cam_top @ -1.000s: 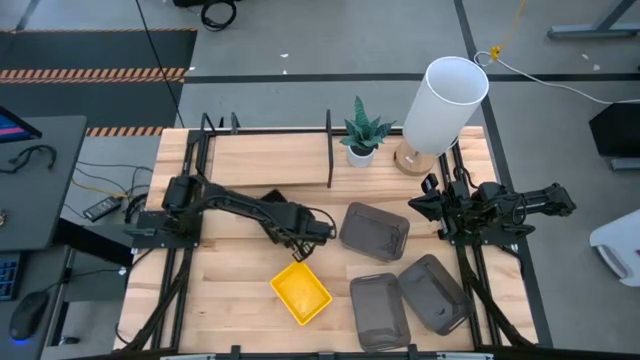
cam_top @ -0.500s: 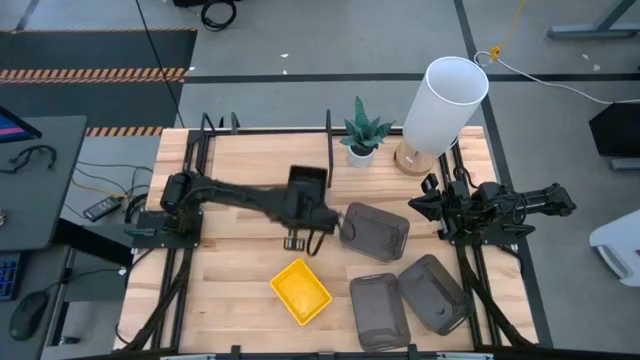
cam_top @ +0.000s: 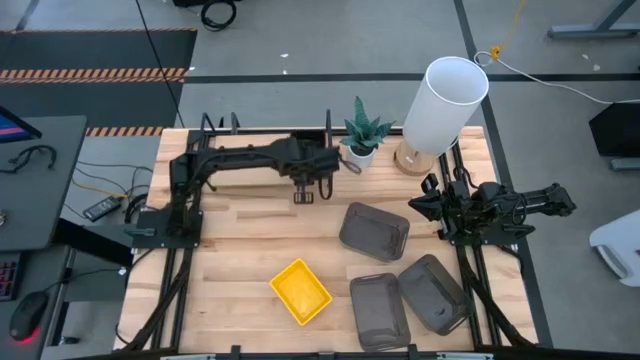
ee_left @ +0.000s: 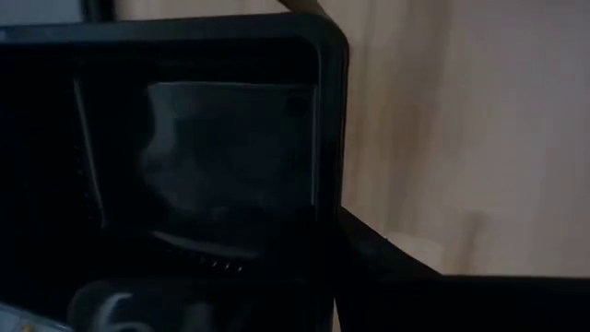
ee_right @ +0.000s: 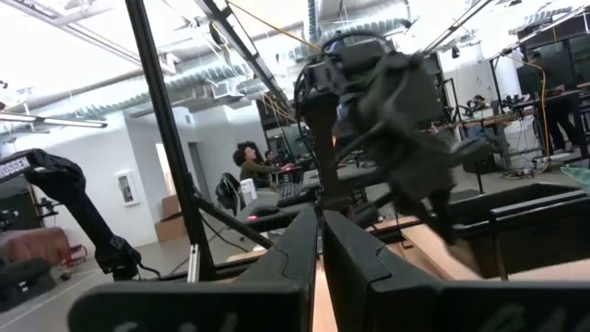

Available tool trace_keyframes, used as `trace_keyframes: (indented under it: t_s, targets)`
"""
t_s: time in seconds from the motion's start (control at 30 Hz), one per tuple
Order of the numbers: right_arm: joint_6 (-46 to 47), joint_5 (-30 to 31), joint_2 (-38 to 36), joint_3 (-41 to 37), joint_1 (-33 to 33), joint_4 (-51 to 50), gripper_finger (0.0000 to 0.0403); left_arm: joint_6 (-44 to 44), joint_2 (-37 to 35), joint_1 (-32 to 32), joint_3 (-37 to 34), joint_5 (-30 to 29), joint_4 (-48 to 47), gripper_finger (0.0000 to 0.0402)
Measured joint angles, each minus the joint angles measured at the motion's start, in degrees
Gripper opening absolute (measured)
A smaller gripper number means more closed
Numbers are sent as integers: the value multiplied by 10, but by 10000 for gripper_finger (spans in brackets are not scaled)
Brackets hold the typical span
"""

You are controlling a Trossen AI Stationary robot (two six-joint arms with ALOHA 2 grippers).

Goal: Stack baskets on shelf by color
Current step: Put the stacked black bins on the shelf

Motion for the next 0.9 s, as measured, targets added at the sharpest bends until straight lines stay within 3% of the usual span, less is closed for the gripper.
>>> trace_keyframes:
  t_s: [0.4, 0.77, 0.9]
  targets:
    - [0, 0, 0, 0, 0, 0, 27, 35, 2, 6, 0, 14, 18, 26]
    - [0, 0, 0, 0, 0, 0, 27, 32, 45, 33, 0, -15, 20, 29]
    - [0, 0, 0, 0, 0, 0, 27, 17, 45, 30, 0, -17, 27, 56]
